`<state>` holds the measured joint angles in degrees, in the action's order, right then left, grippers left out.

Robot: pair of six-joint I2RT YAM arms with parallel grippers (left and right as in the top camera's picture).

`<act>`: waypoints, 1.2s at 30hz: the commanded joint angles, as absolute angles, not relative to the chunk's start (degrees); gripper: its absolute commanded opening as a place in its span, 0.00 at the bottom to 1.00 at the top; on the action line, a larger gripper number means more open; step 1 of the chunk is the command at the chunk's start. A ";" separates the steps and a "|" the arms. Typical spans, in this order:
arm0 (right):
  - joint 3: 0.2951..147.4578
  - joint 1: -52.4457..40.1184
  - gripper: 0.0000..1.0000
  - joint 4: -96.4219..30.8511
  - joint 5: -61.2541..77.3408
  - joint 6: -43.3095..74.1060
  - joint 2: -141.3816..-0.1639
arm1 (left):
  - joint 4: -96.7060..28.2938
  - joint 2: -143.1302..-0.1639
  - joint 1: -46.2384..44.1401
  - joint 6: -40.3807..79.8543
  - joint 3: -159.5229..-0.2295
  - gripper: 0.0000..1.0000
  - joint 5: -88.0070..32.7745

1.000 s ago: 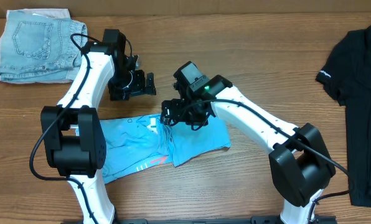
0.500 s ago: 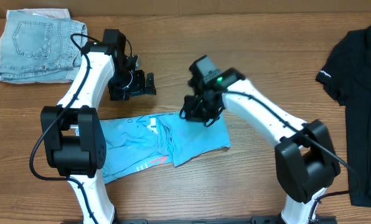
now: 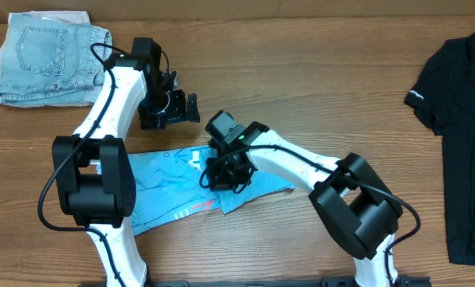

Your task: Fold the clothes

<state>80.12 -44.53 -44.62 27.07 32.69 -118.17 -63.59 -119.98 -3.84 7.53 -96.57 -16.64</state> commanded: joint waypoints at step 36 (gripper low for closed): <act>82.43 -49.10 0.08 -49.15 26.39 34.57 -119.24 | -64.07 -118.83 -4.21 7.73 -97.58 1.00 -16.10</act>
